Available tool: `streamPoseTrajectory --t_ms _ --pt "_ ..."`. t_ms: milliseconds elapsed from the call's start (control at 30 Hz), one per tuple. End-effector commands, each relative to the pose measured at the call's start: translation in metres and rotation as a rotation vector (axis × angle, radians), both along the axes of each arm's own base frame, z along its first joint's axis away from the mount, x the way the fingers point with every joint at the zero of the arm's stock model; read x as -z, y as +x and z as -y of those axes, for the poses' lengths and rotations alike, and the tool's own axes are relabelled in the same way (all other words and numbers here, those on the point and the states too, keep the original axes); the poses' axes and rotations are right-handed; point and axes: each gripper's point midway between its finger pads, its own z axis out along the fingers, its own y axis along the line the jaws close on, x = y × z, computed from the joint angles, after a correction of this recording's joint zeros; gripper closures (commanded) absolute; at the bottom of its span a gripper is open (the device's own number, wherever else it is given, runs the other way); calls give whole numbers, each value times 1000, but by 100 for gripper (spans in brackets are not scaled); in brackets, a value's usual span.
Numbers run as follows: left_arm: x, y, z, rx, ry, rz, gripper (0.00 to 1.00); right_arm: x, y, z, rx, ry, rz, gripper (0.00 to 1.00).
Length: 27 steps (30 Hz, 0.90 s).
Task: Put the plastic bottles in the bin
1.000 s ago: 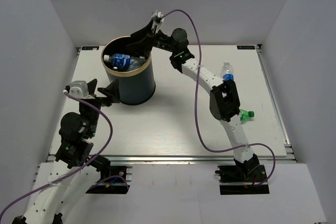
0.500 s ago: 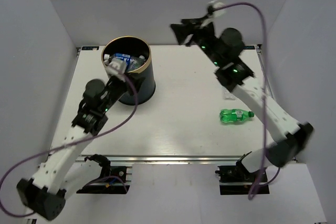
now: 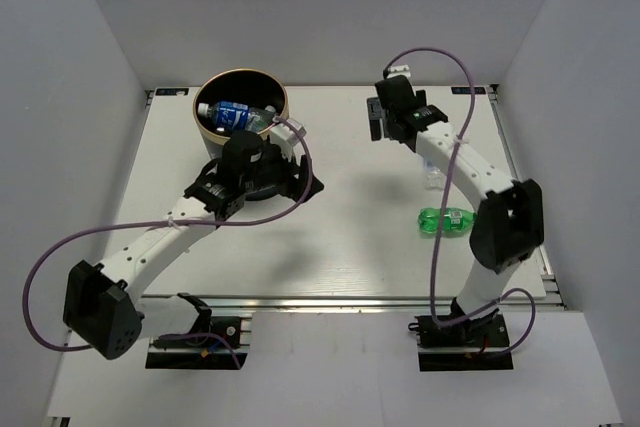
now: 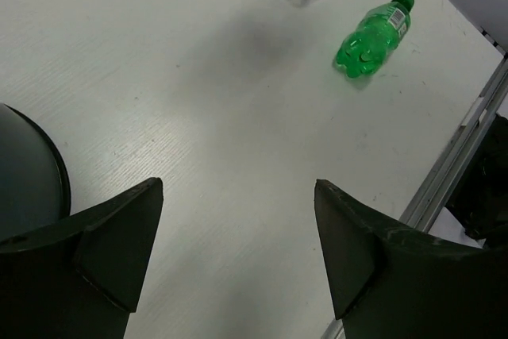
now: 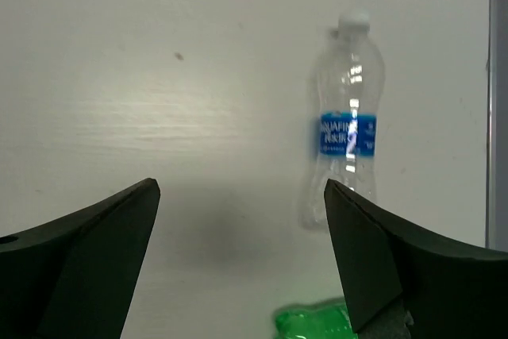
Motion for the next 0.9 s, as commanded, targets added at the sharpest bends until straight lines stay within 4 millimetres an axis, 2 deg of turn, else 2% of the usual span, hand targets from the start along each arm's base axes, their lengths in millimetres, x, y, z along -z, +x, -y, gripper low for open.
streamPoseTrajectory --t_ms 0,33,67,100,133,167,267,333,367,400,433,467,500,667,700,800,867 --pt "-11 -14 -5 12 -20 60 12 12 -7 53 131 -48 -125 10" --pt "-14 -15 -1 21 -27 70 12 15 -5 57 146 -32 -128 10" --pt "-10 -14 -1 21 -22 62 12 26 -9 57 127 -11 -166 10" --pt "-6 -14 1 29 -17 49 12 31 -4 68 148 4 -167 10" --pt "-4 -14 2 26 -11 25 12 37 -4 68 134 12 -187 10" --pt "-4 -12 3 26 -10 24 12 53 -3 72 148 -2 -224 10" --pt "-2 -13 1 18 -6 24 11 73 1 90 189 -11 -270 10" --pt "-12 -14 -2 9 -19 49 11 87 5 91 180 7 -307 10" --pt "-8 -15 -3 9 -14 42 11 92 11 90 175 30 -320 10" --pt "-12 -15 -5 -1 -17 54 11 102 12 86 154 50 -349 10" --pt "-12 -15 -5 -1 -17 54 11 112 14 92 165 55 -375 10" --pt "-15 -16 -5 -1 -22 62 11 113 17 91 163 60 -378 10" --pt "-15 -16 -5 -1 -22 62 11 127 19 93 171 47 -410 10" --pt "-13 -17 -6 -1 -17 54 11 143 25 122 261 10 -419 10" --pt "-13 -17 -6 -1 -17 54 11 147 21 128 272 -6 -428 10" --pt "-13 -17 -6 -1 -17 54 11 150 24 135 283 -15 -410 10" --pt "-13 -17 -6 -1 -17 54 11 162 22 139 286 -5 -439 10"
